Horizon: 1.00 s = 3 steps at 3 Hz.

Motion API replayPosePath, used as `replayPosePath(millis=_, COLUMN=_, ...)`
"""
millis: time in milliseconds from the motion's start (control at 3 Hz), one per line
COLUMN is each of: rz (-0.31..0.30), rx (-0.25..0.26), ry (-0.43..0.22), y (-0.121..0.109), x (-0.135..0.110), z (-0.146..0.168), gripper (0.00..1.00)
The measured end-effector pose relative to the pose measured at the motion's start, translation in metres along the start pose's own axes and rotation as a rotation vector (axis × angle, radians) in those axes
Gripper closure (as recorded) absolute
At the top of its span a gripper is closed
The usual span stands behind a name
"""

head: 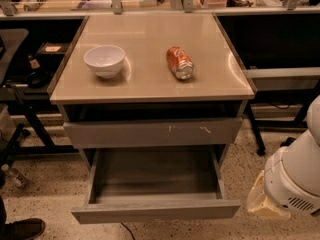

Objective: Close middle drawer

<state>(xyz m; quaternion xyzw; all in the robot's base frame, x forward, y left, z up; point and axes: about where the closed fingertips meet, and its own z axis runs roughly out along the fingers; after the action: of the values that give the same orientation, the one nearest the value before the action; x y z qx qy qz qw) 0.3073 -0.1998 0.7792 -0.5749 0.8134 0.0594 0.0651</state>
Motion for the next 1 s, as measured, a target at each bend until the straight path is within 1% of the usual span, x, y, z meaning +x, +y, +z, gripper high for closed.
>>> replayPosePath(millis=333, rz=0.0, rx=0.0, ry=0.0, y=0.0, x=0.0, z=0.0, gripper=1.0)
replayPosePath(millis=667, rz=0.017, rx=-0.012, ry=-0.02, y=0.012, x=0.001, z=0.022, gripper=1.0)
replayPosePath(millis=1000, rz=0.045, rx=-0.069, ry=-0.039, y=0.035, x=0.0, z=0.086, gripper=1.0)
